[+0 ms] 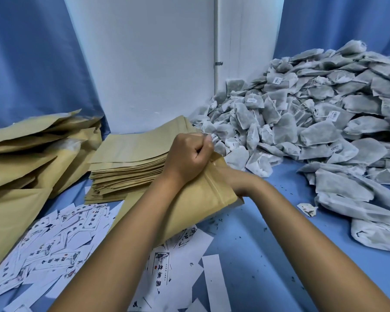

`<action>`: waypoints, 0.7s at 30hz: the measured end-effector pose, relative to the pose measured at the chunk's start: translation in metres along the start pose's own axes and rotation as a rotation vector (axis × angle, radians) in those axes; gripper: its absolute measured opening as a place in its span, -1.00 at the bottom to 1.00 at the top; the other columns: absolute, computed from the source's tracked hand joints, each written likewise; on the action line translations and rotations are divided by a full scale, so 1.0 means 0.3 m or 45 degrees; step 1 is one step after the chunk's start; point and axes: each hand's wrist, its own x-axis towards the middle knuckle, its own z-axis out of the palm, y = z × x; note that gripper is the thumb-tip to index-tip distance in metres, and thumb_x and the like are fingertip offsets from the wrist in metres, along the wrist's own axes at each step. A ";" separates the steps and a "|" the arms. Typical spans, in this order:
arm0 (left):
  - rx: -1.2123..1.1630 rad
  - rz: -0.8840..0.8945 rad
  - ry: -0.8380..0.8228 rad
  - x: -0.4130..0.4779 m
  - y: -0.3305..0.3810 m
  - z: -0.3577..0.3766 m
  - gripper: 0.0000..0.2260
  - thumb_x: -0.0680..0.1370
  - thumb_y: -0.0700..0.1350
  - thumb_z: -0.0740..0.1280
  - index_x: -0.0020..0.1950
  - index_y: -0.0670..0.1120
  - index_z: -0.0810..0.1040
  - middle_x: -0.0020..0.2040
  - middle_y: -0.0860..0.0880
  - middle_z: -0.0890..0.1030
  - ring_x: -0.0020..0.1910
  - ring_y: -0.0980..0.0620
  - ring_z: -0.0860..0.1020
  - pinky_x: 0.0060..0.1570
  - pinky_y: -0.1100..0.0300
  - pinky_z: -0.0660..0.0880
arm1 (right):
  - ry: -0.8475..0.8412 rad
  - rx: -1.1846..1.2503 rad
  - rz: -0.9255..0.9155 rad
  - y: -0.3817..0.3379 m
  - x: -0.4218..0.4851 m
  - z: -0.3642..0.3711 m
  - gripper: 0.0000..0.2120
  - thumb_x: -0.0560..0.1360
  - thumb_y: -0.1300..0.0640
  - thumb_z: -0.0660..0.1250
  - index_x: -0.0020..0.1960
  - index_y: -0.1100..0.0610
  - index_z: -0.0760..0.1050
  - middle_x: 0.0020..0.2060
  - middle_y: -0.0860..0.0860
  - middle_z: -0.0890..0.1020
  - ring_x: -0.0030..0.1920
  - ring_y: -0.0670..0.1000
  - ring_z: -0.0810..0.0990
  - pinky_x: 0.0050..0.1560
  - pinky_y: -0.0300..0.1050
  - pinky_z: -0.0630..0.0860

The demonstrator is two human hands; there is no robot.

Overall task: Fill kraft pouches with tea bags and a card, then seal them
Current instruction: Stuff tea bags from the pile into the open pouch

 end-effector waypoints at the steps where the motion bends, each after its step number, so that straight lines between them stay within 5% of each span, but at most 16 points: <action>1: 0.014 -0.018 0.001 -0.006 -0.009 -0.009 -0.64 0.56 -0.14 0.12 -0.46 -0.04 0.20 -0.51 0.04 0.17 -0.48 0.09 0.14 -0.41 0.21 0.07 | 0.035 0.065 -0.047 0.003 0.004 -0.002 -0.83 0.53 0.37 0.20 -0.16 0.21 0.51 -0.28 0.02 0.44 -0.25 -0.05 0.41 -0.25 -0.21 0.41; 3: 0.025 -0.076 0.039 -0.014 -0.032 -0.033 -0.60 0.56 -0.12 0.11 -0.50 -0.11 0.22 -0.52 0.01 0.19 -0.48 0.08 0.16 -0.41 0.20 0.08 | 0.378 0.460 -0.136 0.024 0.003 -0.024 -0.81 0.54 0.31 0.23 -0.16 0.18 0.58 -0.30 0.04 0.62 -0.27 0.00 0.56 -0.23 -0.15 0.51; 6: -0.005 -0.138 0.087 -0.006 -0.039 -0.062 -0.56 0.56 -0.10 0.09 -0.52 -0.20 0.24 -0.52 -0.01 0.19 -0.49 0.09 0.16 -0.41 0.20 0.09 | 0.972 0.922 -0.190 0.081 -0.001 -0.082 -0.86 0.57 0.22 0.25 -0.05 0.22 0.57 -0.10 0.10 0.70 -0.04 0.10 0.67 0.03 -0.13 0.58; 7: -0.008 -0.127 0.100 0.004 -0.027 -0.067 -0.56 0.56 -0.11 0.09 -0.53 -0.20 0.24 -0.52 -0.01 0.18 -0.50 0.09 0.16 -0.41 0.20 0.09 | 0.960 0.916 -0.121 0.096 0.001 -0.091 -0.85 0.57 0.13 0.27 -0.01 0.19 0.56 -0.04 0.08 0.69 0.03 0.11 0.65 0.09 -0.09 0.56; 10: 0.046 0.078 0.084 0.039 0.039 -0.059 -0.58 0.55 -0.16 0.12 -0.53 -0.18 0.29 -0.53 -0.03 0.21 -0.51 0.04 0.20 -0.46 0.18 0.16 | 0.420 0.978 0.092 0.080 0.007 -0.082 -0.65 0.46 -0.18 0.31 0.05 0.05 0.65 0.06 0.04 0.67 0.06 0.03 0.65 0.02 -0.14 0.57; 12: 0.137 0.276 0.028 0.068 0.087 -0.051 -0.60 0.53 -0.18 0.14 -0.53 -0.18 0.36 -0.53 -0.02 0.22 -0.48 0.06 0.20 -0.48 0.18 0.20 | 0.203 1.140 0.051 0.031 0.019 -0.082 -0.64 0.47 -0.19 0.26 -0.03 0.03 0.69 -0.03 0.06 0.70 0.01 0.00 0.67 -0.07 -0.17 0.60; 18: 0.292 0.593 -0.113 0.160 0.127 -0.093 -0.66 0.48 -0.20 0.19 -0.52 -0.13 0.40 -0.56 -0.09 0.30 -0.48 0.03 0.22 -0.47 0.21 0.16 | 0.279 1.656 0.072 -0.099 0.078 -0.162 -0.69 0.59 0.15 0.11 -0.23 0.21 0.51 -0.42 0.05 0.58 -0.37 -0.08 0.61 -0.33 -0.31 0.55; 20: 0.412 0.727 -0.218 0.180 0.135 -0.090 -0.71 0.47 -0.18 0.20 -0.47 -0.14 0.48 -0.51 -0.09 0.42 -0.50 -0.02 0.33 -0.47 0.21 0.19 | 0.360 1.998 0.096 -0.124 0.088 -0.181 -0.81 0.42 0.44 0.33 -0.27 0.21 0.43 -0.42 -0.04 0.52 -0.38 -0.25 0.53 -0.26 -0.52 0.46; 21: 0.463 0.729 -0.263 0.186 0.133 -0.091 -0.75 0.46 -0.16 0.21 -0.39 -0.15 0.54 -0.44 -0.09 0.49 -0.45 -0.05 0.42 -0.46 0.19 0.25 | 0.253 2.211 0.101 -0.131 0.096 -0.181 -0.67 0.22 0.60 0.42 -0.27 0.22 0.45 -0.35 -0.06 0.48 -0.27 -0.32 0.50 -0.12 -0.61 0.37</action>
